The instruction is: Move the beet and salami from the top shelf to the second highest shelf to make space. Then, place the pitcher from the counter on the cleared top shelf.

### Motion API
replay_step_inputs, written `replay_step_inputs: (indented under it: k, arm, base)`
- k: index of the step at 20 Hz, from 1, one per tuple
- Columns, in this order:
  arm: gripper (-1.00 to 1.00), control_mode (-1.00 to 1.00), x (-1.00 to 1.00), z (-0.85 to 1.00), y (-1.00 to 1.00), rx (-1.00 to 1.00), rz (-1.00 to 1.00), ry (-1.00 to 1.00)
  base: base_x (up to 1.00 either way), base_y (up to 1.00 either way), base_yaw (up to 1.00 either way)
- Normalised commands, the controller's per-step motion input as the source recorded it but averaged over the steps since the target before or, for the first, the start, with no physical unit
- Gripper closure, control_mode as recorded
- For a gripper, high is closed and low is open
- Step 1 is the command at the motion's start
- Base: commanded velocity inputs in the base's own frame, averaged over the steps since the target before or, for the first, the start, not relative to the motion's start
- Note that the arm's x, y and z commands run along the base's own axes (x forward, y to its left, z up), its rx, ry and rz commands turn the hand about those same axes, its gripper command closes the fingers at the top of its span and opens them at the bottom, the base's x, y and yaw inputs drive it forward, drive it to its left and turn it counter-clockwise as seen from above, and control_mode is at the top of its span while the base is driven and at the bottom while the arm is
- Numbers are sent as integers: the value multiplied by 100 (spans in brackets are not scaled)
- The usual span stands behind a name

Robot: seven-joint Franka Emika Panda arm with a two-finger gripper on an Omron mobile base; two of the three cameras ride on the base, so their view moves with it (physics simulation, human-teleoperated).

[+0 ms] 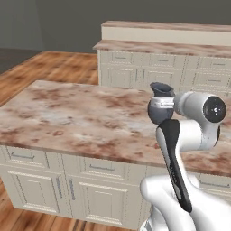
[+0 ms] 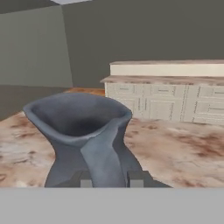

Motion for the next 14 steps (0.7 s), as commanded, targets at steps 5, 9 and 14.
replay_step_inputs:
  k: [5,9,14]
  arm:
    - [100,-100,0,3,0,-2,-4,3]
    - [100,-100,0,0,0,0,-3,0]
    - [100,-100,0,0,0,0,0,0]
  base:
    - [0,0,0]
    - [0,0,0]
    - [0,0,0]
